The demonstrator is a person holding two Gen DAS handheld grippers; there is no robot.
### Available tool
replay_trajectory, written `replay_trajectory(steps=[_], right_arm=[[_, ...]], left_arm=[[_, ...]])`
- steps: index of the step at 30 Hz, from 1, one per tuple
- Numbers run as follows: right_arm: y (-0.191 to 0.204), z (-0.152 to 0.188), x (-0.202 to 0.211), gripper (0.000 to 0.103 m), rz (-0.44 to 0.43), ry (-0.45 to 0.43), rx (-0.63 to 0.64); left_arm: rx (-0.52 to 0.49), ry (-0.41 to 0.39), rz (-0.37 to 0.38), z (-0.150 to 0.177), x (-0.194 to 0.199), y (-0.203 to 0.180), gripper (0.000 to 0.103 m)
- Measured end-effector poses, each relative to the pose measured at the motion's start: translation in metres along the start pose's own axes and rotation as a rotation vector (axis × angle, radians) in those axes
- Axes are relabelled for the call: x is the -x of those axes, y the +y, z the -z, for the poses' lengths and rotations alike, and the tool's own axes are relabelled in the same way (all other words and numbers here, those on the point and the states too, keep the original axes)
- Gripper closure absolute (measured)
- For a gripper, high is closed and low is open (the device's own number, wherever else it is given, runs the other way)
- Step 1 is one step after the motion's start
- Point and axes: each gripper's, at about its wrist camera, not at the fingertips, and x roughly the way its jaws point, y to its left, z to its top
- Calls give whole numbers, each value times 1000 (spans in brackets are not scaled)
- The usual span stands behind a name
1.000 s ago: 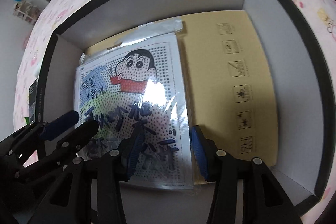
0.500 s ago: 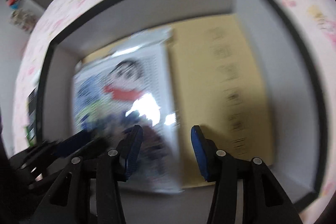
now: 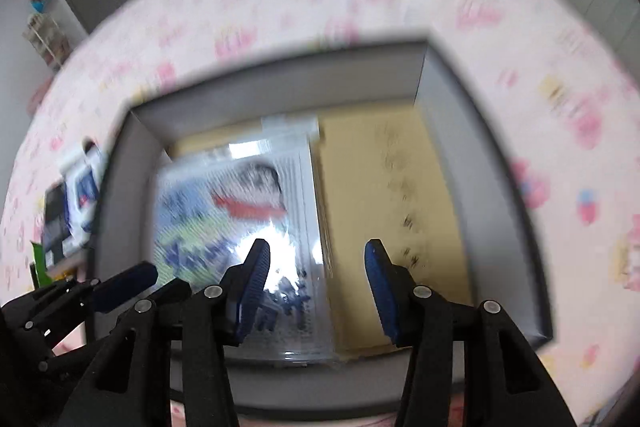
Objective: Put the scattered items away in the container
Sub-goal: 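Move the left tool back toward the white alcohol wipes pack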
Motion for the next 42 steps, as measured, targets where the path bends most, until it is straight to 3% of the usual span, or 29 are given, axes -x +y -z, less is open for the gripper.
replay_trajectory(steps=[3,5,11,14,29,37,42], right_arm=[[11,9,29,54,-32,-88,9],[44,7,16,54,-63,-119,9],[92,20,35,54,-125,-159,25],[111,32,33,53,-130,-172,34],[188,45,41,53,-135,-170,135],[234,47,30,53,-147,-150,220],[254,38,17,53,-155,-133,248]], left_arm=[[-7,-87,-17,8,32,4,63],[-9,-134,-28,16,54,7,60],[-31,-196,-63,35,87,28,57],[-29,-216,-75,42,96,38,52],[82,-278,-128,75,133,113,51],[149,-296,-168,75,137,154,51],[217,-287,-145,67,128,186,51]])
